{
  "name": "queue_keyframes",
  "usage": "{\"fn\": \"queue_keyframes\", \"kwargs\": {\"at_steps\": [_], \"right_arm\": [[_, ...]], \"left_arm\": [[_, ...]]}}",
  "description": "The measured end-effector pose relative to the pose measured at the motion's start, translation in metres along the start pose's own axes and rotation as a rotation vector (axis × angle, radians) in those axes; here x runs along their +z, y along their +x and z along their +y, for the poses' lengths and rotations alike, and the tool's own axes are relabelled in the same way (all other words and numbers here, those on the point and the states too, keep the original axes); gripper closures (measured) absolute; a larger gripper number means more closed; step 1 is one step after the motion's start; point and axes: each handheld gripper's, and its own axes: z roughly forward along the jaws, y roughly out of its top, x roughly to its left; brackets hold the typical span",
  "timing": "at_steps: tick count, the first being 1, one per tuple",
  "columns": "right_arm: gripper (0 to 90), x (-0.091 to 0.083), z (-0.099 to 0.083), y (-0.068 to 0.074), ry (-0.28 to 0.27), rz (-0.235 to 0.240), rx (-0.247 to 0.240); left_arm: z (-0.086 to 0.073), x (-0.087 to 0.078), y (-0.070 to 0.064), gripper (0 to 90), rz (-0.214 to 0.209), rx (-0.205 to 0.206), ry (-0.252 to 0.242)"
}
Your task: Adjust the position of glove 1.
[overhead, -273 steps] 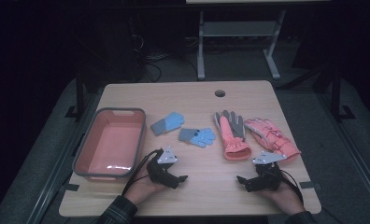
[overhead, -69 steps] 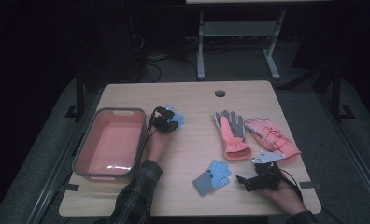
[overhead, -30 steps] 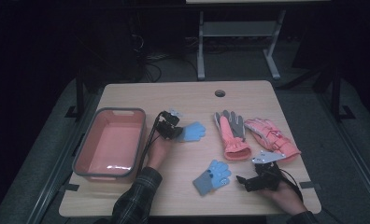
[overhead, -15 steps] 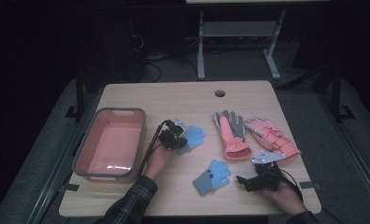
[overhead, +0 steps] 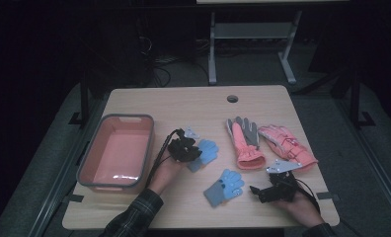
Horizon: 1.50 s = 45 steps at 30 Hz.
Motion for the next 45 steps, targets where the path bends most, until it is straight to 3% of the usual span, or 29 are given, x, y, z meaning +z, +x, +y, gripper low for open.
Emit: {"fn": "queue_keyframes", "kwargs": {"at_steps": [3,6,11,18,26,28,30,32,36,45], "right_arm": [[1.7,0.0,0.0,0.0,0.0,0.0,0.0],[1.7,0.0,0.0,0.0,0.0,-0.001,0.0],[1.7,0.0,0.0,0.0,-0.001,0.0,0.0],[1.7,0.0,0.0,0.0,0.0,0.0,-0.001],[1.7,0.0,0.0,0.0,0.0,0.001,0.0],[1.7,0.0,0.0,0.0,-0.001,0.0,-0.001],[1.7,0.0,0.0,0.0,0.0,0.0,-0.001],[1.7,0.0,0.0,0.0,0.001,0.001,0.004],[1.7,0.0,0.0,0.0,0.002,0.001,0.005],[1.7,0.001,0.001,0.0,-0.002,0.0,0.003]], "left_arm": [[0.001,0.006,0.002,68.1,-0.004,0.016,0.017],[-0.001,0.015,0.003,67.1,-0.002,0.016,0.043],[-0.004,0.017,0.003,85.2,-0.022,0.012,0.042],[-0.001,0.008,0.001,88.0,-0.076,-0.013,0.011],[0.003,-0.019,-0.024,88.1,-0.182,-0.034,-0.047],[0.003,-0.026,-0.03,88.0,-0.203,-0.013,-0.042],[0.002,-0.03,-0.04,88.0,-0.239,-0.03,-0.06],[0.001,-0.033,-0.049,88.0,-0.275,-0.012,-0.057],[0.0,-0.031,-0.068,88.0,-0.322,0.038,-0.039],[0.003,-0.015,-0.086,87.9,-0.343,0.105,0.006]]}}
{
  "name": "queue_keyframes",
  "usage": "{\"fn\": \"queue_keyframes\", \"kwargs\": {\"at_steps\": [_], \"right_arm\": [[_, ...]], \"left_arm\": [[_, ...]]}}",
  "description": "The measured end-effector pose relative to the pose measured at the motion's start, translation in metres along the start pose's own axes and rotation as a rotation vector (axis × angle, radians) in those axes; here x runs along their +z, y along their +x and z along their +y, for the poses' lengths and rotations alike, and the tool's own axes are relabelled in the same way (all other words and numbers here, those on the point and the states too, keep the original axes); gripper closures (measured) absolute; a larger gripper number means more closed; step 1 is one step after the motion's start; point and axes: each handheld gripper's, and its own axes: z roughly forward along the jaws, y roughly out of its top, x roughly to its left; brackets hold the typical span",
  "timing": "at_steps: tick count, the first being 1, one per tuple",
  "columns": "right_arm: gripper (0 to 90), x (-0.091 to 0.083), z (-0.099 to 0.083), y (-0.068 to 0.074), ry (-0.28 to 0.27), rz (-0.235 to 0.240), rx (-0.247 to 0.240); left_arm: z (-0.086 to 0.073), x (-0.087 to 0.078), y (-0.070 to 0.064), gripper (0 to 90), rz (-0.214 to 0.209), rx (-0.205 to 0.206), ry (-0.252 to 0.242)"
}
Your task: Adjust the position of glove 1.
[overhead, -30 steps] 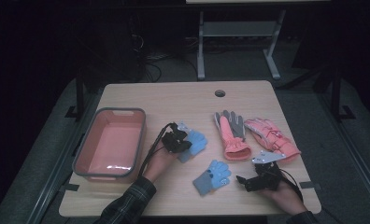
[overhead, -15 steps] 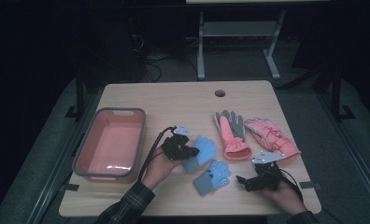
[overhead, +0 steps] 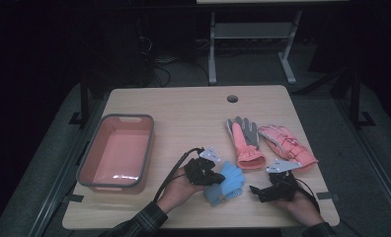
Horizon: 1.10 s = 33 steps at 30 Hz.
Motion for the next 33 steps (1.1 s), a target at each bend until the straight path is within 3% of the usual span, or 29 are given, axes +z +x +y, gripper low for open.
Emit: {"fn": "queue_keyframes", "kwargs": {"at_steps": [12,15,21,25,33], "right_arm": [[1.7,0.0,0.0,0.0,-0.001,0.0,-0.002],[1.7,0.0,0.0,0.0,-0.003,0.0,-0.007],[1.7,-0.001,-0.001,0.0,0.001,0.001,-0.005],[1.7,-0.001,-0.001,0.001,0.003,0.002,-0.003],[1.7,-0.001,-0.001,0.0,0.003,0.002,-0.004]], "left_arm": [[-0.003,0.015,-0.005,84.9,0.013,0.012,0.04],[-0.002,0.014,-0.005,75.1,0.02,0.009,0.023],[0.0,0.011,-0.008,43.7,0.018,-0.007,0.001],[0.0,0.018,-0.013,22.5,0.041,0.026,0.028],[-0.005,0.035,-0.013,15.1,0.077,0.04,0.073]]}}
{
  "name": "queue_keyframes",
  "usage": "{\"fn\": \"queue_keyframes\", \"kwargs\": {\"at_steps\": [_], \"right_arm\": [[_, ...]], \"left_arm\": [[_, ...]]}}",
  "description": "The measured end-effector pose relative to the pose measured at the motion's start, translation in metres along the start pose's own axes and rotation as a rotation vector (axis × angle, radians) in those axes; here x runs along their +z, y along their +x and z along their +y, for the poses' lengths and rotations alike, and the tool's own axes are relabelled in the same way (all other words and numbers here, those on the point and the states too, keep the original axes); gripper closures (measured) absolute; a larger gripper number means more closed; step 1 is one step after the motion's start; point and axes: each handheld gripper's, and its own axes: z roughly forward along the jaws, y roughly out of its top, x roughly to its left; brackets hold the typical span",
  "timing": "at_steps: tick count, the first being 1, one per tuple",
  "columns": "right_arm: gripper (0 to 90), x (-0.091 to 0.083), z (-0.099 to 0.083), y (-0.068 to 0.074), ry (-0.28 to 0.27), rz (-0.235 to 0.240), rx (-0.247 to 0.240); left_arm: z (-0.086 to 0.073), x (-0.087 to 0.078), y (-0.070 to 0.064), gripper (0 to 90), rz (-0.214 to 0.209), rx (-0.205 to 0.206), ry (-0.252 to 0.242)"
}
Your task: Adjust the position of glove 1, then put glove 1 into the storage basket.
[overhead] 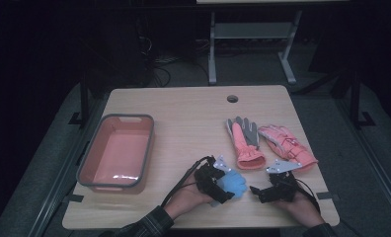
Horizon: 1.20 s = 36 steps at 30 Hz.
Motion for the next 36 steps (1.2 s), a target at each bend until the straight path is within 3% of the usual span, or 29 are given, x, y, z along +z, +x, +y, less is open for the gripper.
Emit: {"fn": "queue_keyframes", "kwargs": {"at_steps": [12,16,23,29,36], "right_arm": [[1.7,0.0001,0.0,0.0,-0.001,0.0,0.0],[1.7,0.0001,-0.0001,0.0001,0.0,-0.001,0.001],[1.7,0.0,-0.0002,0.0002,-0.002,0.001,-0.003],[1.7,-0.0001,-0.0003,0.0006,-0.003,0.001,-0.002],[1.7,-0.0001,-0.0003,0.0006,-0.003,0.002,-0.001]], "left_arm": [[-0.0041,0.0085,-0.0035,15.8,0.025,0.02,0.002],[-0.0048,0.007,-0.0056,24.1,0.023,0.045,0.0],[-0.0055,0.0047,-0.0064,41.4,0.025,0.051,-0.011],[-0.0059,0.0025,-0.0044,63.9,-0.025,0.046,-0.012],[-0.0069,0.001,0.002,70.7,-0.082,0.0,-0.017]]}}
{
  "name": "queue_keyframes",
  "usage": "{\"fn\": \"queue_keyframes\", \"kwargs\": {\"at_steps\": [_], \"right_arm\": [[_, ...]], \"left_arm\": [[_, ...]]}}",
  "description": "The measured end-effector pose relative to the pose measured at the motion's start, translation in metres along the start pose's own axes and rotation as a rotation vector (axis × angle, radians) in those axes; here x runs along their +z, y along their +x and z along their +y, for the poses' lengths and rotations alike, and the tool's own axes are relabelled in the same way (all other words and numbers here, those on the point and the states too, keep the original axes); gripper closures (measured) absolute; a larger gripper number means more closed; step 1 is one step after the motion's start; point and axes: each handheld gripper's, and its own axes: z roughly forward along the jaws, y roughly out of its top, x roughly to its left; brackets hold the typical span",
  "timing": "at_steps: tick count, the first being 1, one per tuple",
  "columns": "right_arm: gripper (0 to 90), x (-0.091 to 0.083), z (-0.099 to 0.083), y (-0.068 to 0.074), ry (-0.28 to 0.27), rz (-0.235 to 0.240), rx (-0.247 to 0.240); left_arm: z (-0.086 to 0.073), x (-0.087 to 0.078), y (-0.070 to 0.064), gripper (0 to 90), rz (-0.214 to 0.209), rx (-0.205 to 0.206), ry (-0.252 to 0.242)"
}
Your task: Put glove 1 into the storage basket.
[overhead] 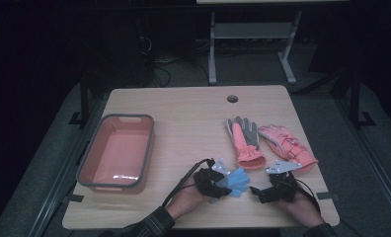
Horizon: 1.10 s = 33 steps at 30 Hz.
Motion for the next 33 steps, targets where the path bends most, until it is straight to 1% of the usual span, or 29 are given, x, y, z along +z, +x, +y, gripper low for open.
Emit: {"fn": "queue_keyframes", "kwargs": {"at_steps": [2,8,11,14,17,19,21,25,28,31,33], "right_arm": [[1.7,0.0,0.0,0.0,0.0,0.0,0.0],[1.7,0.0,0.0,0.0,0.0,0.0,0.0],[1.7,0.0,0.0,0.0,0.0,0.0,-0.001],[1.7,0.0,0.0,0.0,0.0,0.0,0.0],[1.7,0.0,0.0,0.0,-0.001,0.0,0.0],[1.7,0.0,0.0,0.0,0.0,0.0,0.0],[1.7,0.0,0.0,0.0,0.0,0.0,0.0],[1.7,0.0,0.0,0.0,0.0,0.0,0.001],[1.7,0.0,0.0,0.0,-0.001,0.0,0.0],[1.7,0.0,0.0,0.0,0.0,0.0,0.001],[1.7,0.0,0.0,0.0,-0.001,0.0,0.0]], "left_arm": [[0.0,-0.002,0.002,71.4,-0.018,-0.014,-0.004],[0.0,-0.008,0.006,73.1,-0.053,-0.036,-0.018],[0.001,-0.013,0.008,73.3,-0.06,-0.045,-0.033],[0.002,-0.019,0.011,73.5,-0.064,-0.045,-0.035],[0.003,-0.026,0.014,73.6,-0.063,-0.051,-0.049],[0.004,-0.031,0.016,73.6,-0.06,-0.048,-0.045],[0.004,-0.035,0.018,73.6,-0.055,-0.057,-0.057],[0.005,-0.045,0.022,73.6,-0.05,-0.06,-0.062],[0.005,-0.052,0.025,73.6,-0.045,-0.076,-0.073],[0.006,-0.06,0.029,73.6,-0.039,-0.076,-0.078],[0.006,-0.066,0.031,73.6,-0.032,-0.085,-0.087]]}}
